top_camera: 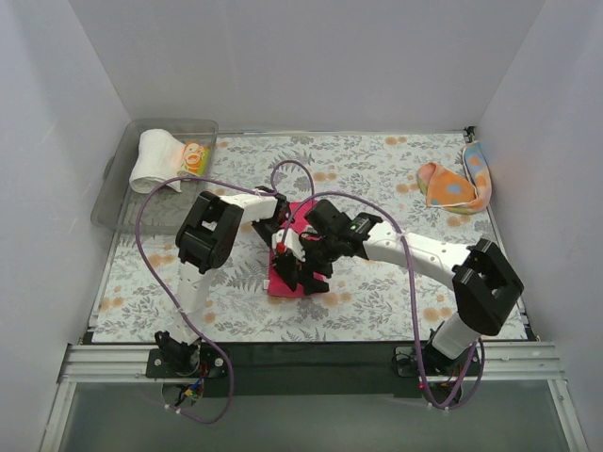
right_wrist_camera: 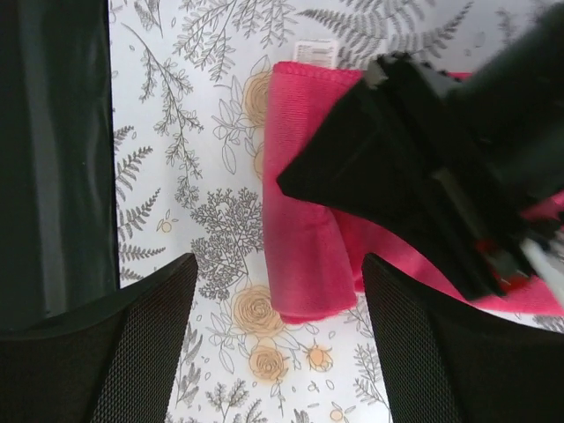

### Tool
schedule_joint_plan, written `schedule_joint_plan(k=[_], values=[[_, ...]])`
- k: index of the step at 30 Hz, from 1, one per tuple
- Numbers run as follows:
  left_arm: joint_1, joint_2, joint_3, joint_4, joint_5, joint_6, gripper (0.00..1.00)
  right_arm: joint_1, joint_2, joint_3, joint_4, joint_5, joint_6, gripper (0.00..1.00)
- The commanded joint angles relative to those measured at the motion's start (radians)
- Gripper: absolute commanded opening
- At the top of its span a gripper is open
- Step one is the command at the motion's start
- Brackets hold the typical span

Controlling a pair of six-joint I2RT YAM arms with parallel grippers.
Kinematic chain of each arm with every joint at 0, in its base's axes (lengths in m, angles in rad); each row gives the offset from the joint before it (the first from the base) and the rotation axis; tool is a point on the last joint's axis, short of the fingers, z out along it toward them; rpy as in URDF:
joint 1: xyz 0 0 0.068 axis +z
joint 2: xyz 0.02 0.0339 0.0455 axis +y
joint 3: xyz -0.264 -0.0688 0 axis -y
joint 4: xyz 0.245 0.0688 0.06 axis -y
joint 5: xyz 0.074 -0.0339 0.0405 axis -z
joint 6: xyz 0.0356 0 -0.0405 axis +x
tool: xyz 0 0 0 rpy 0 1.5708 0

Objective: Roll the towels
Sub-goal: Roll the towel

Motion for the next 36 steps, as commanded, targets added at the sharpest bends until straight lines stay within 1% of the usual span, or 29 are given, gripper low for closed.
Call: schedule_joint_plan(k=[1, 7, 9, 12, 13, 15, 16, 18, 19, 22, 23, 25, 26, 27, 29, 31, 32, 34, 35, 36], values=[[-0.005, 0.059, -0.022, 0.136, -0.173, 0.055, 0.07, 0.058, 0.020, -0.074, 0.146, 0.121, -0.027, 0.70], [0.003, 0.052, -0.031, 0.141, -0.173, 0.050, 0.08, 0.114, 0.052, -0.159, 0.246, 0.190, -0.075, 0.69], [0.006, 0.050, -0.030, 0.144, -0.171, 0.050, 0.08, 0.117, 0.066, -0.184, 0.278, 0.213, -0.089, 0.68], [0.011, 0.049, -0.033, 0.144, -0.173, 0.052, 0.09, 0.118, 0.091, -0.212, 0.296, 0.228, -0.099, 0.62], [0.011, 0.047, -0.031, 0.146, -0.171, 0.052, 0.09, 0.118, 0.094, -0.215, 0.295, 0.228, -0.102, 0.53], [0.018, 0.044, -0.026, 0.144, -0.166, 0.052, 0.10, 0.118, 0.100, -0.229, 0.295, 0.215, -0.106, 0.40], [0.021, 0.041, -0.023, 0.143, -0.162, 0.049, 0.11, 0.118, 0.095, -0.233, 0.295, 0.209, -0.106, 0.22], [0.035, 0.032, -0.007, 0.139, -0.153, 0.044, 0.12, 0.118, 0.085, -0.245, 0.287, 0.184, -0.095, 0.04], [0.041, 0.026, 0.001, 0.138, -0.145, 0.037, 0.14, 0.118, 0.085, -0.244, 0.278, 0.175, -0.092, 0.01], [0.074, -0.011, 0.047, 0.130, -0.108, 0.021, 0.20, 0.115, 0.097, -0.239, 0.208, 0.124, -0.083, 0.01], [0.081, -0.023, 0.062, 0.124, -0.090, 0.018, 0.24, 0.112, 0.101, -0.241, 0.189, 0.110, -0.081, 0.01], [0.113, -0.056, 0.110, 0.110, -0.062, 0.006, 0.28, 0.102, 0.098, -0.247, 0.142, 0.067, -0.069, 0.01], [0.129, -0.068, 0.122, 0.110, -0.050, -0.018, 0.39, 0.095, 0.097, -0.246, 0.125, 0.051, -0.061, 0.01], [0.158, -0.080, 0.131, 0.106, -0.026, -0.026, 0.40, 0.083, 0.094, -0.244, 0.090, 0.009, -0.055, 0.01], [0.184, -0.108, 0.164, 0.097, -0.018, -0.032, 0.42, 0.072, 0.092, -0.229, 0.054, -0.031, -0.032, 0.01], [0.236, -0.132, 0.191, 0.070, -0.022, -0.023, 0.43, 0.054, 0.088, -0.223, 0.022, -0.078, -0.011, 0.01], [0.236, -0.145, 0.194, 0.066, -0.022, -0.022, 0.43, 0.052, 0.091, -0.218, 0.014, -0.078, -0.007, 0.01], [0.282, -0.171, 0.190, 0.064, -0.022, -0.022, 0.44, 0.049, 0.098, -0.189, 0.000, -0.104, 0.000, 0.01], [0.299, -0.209, 0.182, 0.070, -0.021, -0.023, 0.44, 0.046, 0.118, -0.175, -0.009, -0.118, 0.006, 0.01], [0.331, -0.230, 0.170, 0.096, -0.021, -0.035, 0.44, 0.042, 0.132, -0.154, -0.033, -0.147, 0.009, 0.01]])
